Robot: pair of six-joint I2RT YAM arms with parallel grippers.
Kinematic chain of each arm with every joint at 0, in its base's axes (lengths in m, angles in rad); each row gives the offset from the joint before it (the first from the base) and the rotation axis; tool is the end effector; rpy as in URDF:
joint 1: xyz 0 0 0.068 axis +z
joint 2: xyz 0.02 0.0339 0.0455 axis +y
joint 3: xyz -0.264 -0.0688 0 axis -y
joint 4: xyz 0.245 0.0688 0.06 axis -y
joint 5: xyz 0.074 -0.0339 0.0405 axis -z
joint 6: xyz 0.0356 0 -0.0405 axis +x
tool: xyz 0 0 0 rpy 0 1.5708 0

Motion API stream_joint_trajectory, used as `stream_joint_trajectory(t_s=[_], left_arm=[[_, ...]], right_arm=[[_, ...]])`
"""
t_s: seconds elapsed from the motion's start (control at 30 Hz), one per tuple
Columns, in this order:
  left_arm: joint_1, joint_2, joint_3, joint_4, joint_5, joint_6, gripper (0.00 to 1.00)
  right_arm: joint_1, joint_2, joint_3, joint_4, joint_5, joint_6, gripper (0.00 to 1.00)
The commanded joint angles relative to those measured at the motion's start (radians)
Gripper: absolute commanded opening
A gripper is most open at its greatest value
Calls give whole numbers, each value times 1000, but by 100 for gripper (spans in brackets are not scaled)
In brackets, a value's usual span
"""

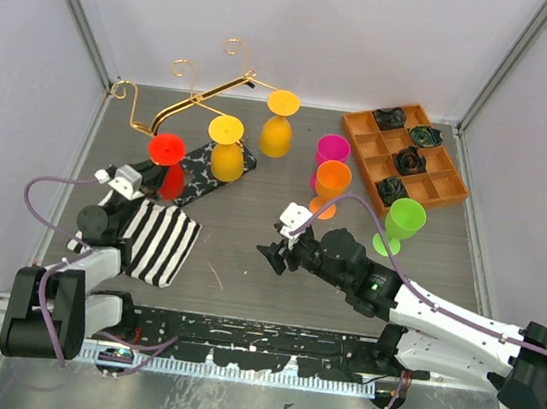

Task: Place the wine glass upside down on the wine glass rack
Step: Turn the wine glass upside down at the wine rack.

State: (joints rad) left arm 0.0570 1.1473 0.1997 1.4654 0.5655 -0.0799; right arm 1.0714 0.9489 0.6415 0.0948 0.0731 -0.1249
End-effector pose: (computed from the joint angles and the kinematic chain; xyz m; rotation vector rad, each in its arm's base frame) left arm 0.1944 -0.0080 0.2418 0.4408 1.0570 -0.3178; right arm 0.1100 0.1962 0.2880 -0.9826 1.5376 0.6117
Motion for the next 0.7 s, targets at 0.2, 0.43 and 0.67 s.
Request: stream_joint_trajectory(t_s=[0.2, 0.43, 0.67], left_arm=[[-5, -43, -48, -42, 10, 49, 23], [-4, -40, -45, -41, 16, 43, 32], [-7, -51, -43, -42, 15, 28, 37]], right_arm=[[1, 4, 50, 36, -13, 7, 65], [1, -2, 45, 35, -9, 8, 65], [1, -4, 45, 34, -12, 13, 65]])
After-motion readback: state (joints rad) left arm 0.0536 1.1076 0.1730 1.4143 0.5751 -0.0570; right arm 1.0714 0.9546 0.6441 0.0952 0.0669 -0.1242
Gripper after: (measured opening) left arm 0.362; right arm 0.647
